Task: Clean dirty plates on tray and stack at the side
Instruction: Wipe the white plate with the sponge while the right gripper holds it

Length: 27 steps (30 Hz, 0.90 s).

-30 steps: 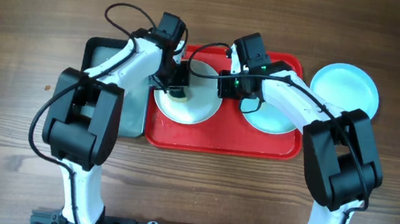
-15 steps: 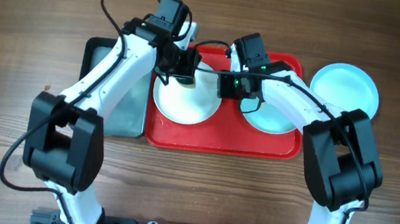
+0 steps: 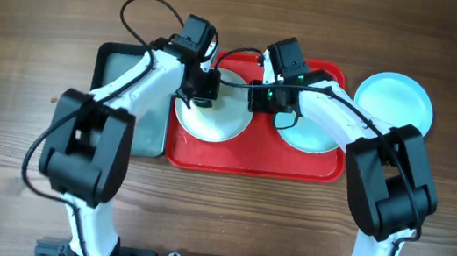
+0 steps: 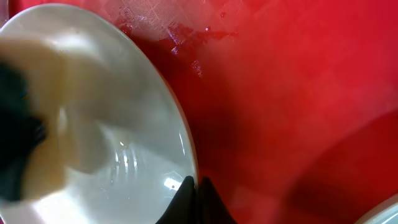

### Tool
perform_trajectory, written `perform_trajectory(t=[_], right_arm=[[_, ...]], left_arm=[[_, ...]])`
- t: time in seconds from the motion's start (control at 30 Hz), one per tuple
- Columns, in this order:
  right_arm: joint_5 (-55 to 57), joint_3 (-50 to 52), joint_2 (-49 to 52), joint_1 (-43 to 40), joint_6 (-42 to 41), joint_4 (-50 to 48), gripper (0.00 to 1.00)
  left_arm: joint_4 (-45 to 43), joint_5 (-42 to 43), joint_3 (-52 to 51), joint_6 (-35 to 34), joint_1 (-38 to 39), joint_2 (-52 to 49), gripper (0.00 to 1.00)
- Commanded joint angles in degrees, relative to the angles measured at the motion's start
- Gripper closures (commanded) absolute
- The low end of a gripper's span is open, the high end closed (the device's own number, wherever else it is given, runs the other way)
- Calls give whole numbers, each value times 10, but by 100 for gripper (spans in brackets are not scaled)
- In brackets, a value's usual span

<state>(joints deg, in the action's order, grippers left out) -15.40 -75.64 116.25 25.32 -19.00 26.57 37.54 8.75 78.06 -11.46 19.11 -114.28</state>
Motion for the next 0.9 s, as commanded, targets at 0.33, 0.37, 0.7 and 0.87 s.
perform_trajectory(t=[0.33,0.37,0.7,0.87], right_arm=[[-42,-4,-14,2,54,-13,96],[-42,-4,-14,2,53,-14,96],[-42,-4,-14,2,53,-15,96],[-42,-4,-14,2,53,-14,94]], left_arm=[[-53,209,-4,-44,0,-76,95],[-52,215,-4,-44,2,-76,95],[2,244,1,-44,2,-24,96],[17,204,26,-44,-40,119,96]])
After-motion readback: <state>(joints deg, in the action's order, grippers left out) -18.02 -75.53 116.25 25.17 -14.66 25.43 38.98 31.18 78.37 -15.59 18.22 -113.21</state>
